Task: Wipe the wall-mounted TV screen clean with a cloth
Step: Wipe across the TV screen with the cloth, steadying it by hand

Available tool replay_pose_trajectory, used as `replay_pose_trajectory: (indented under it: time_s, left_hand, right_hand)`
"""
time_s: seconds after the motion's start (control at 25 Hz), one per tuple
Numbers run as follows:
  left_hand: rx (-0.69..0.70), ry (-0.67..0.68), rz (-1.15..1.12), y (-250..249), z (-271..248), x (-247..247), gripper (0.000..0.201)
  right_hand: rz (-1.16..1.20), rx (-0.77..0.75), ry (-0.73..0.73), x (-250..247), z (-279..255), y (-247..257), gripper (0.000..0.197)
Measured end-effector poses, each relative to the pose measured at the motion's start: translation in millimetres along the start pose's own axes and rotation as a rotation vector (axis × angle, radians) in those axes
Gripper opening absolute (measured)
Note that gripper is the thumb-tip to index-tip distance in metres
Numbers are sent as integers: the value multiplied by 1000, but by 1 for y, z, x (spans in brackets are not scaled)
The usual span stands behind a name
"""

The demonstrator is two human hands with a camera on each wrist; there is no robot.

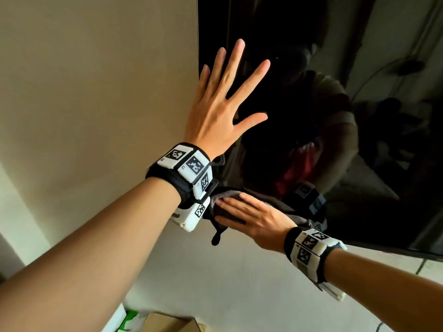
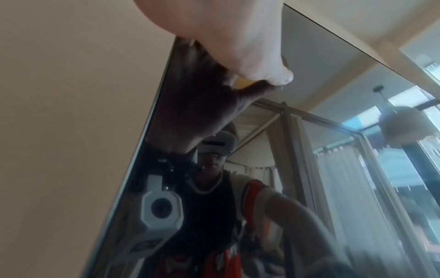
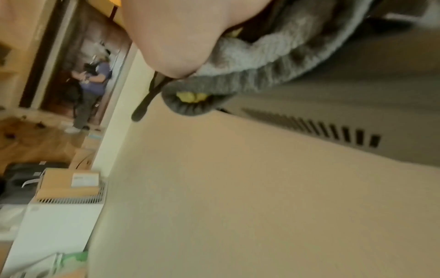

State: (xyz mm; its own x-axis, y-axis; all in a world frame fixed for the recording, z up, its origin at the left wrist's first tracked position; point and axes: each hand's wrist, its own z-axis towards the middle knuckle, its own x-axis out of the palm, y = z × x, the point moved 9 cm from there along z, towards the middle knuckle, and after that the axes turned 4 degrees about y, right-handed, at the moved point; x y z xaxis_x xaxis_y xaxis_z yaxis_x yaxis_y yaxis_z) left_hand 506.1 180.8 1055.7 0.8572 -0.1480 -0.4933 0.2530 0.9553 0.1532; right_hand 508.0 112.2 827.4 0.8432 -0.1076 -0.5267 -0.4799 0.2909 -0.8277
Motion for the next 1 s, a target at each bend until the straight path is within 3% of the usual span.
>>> replay_pose_trajectory:
  time_s: [0.12, 0.24, 0.32, 0.52, 0.76, 0.92, 1.0]
  left_hand:
    - [-206, -154, -348, 28, -8, -9, 65]
    - [-281, -236, -627, 41, -12, -3, 59]
    - [-323, -241, -722, 44, -14, 3, 56]
    - [-368, -242, -824, 47, -28, 6, 53]
    - [-411, -68, -808, 43, -79, 28, 54]
    - [-425, -56, -834, 37, -86, 30, 55]
    - [-414, -47, -827, 38, -85, 32, 55]
  right_hand:
    - [26, -36, -28, -4, 6, 1, 68]
    - [68, 106, -125, -26, 29, -31, 65]
    - [70, 129, -163, -28, 39, -28, 65]
    - [69, -29, -92, -4, 36, 15, 61]
    - [30, -41, -25, -2, 8, 10, 66]
    - [26, -6, -36, -1, 32, 25, 65]
    - [75, -24, -11, 9, 16, 24, 64]
